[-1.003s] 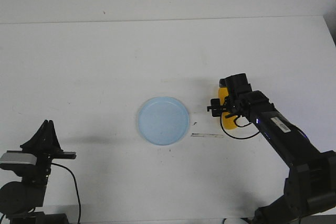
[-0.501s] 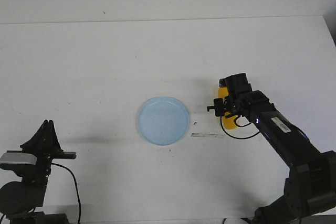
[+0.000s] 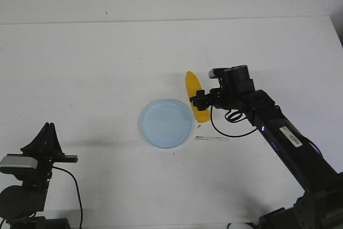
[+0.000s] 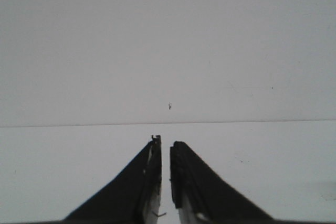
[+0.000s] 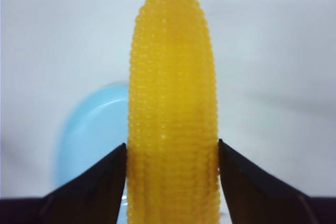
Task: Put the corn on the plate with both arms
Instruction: 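Carry the corn with the right gripper over the blue plate and lower it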
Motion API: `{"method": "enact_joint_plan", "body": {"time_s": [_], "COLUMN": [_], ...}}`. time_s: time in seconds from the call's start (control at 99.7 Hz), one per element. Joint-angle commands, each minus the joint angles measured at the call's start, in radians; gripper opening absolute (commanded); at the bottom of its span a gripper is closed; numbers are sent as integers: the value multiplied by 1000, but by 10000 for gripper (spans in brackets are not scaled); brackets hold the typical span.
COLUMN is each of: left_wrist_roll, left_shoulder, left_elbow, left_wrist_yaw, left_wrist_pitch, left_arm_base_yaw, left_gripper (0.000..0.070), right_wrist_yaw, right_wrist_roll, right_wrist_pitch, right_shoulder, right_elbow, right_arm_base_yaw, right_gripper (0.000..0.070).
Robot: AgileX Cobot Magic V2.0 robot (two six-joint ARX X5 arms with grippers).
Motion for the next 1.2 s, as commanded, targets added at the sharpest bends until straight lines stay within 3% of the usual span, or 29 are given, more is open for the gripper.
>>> {"method": "enact_joint_plan", "body": {"time_s": [0.0, 0.311, 0.622, 0.772, 0.993, 1.093, 1.193], "left_wrist_roll": [9, 9, 9, 9, 9, 9, 9], "left_shoulder": [-1, -1, -1, -1, -1, -1, -1], "left_elbow": [10, 10, 10, 10, 10, 10, 10], "left_wrist_yaw": [1, 1, 0, 0, 1, 1, 0], "left_wrist_pitch": [12, 11, 11, 11, 11, 11, 11], "left_arm_base_yaw": [1, 1, 1, 1, 1, 1, 1], "left_gripper": [55, 55, 55, 55, 55, 55, 55], "right_wrist_yaw": [-3, 7, 76, 83, 85, 85, 85], "right_wrist_roll": [31, 44, 49, 48, 48, 48, 50], "right_wrist_pitch": [15, 55, 46, 31, 37, 47, 48], "right_shoulder": [31, 146, 211, 229, 229, 229, 225], "right_elbow": [10, 10, 10, 10, 10, 10, 15], "right_arm_base_yaw": [48, 207, 239, 243, 245, 243, 243], "right_gripper": [305, 305, 308, 365, 367, 425, 432]}}
